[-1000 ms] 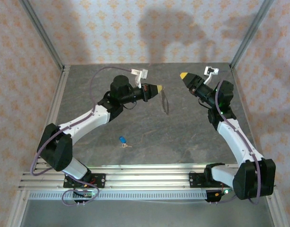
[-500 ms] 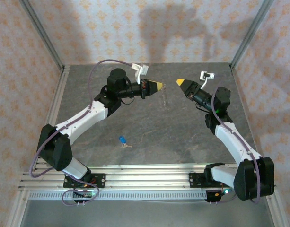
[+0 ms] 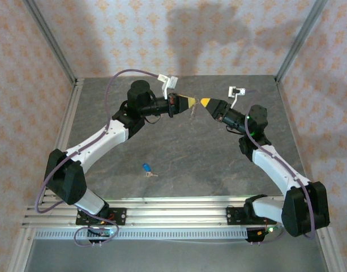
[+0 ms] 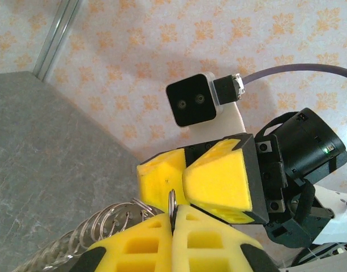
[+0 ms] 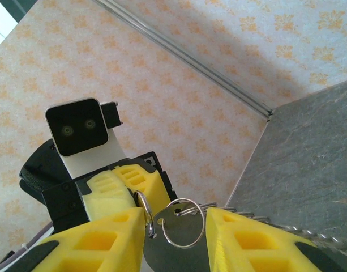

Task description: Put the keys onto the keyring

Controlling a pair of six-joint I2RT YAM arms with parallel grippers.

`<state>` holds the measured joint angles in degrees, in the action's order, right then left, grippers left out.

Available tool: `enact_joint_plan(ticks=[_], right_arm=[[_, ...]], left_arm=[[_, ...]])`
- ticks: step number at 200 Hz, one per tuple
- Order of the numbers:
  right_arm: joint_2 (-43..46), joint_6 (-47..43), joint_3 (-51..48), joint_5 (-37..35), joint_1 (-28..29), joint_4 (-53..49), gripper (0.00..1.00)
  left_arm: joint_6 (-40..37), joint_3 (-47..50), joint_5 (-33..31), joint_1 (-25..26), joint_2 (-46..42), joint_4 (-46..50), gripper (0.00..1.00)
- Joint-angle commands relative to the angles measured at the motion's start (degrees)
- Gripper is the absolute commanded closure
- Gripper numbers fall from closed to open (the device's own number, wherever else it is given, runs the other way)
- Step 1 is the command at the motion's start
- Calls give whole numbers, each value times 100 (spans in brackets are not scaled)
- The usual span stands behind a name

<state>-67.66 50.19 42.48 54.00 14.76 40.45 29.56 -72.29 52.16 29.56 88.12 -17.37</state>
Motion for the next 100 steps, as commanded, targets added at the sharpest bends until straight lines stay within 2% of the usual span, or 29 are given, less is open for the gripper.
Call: enact_joint_plan(ticks=[1, 100], right_arm=[[16, -1, 239, 86, 55, 416, 67], [-156, 17, 387, 102, 133, 452, 71]], left_arm=[[75, -231, 196, -30, 19, -338, 100], [242, -294, 266, -1, 180, -475, 100]])
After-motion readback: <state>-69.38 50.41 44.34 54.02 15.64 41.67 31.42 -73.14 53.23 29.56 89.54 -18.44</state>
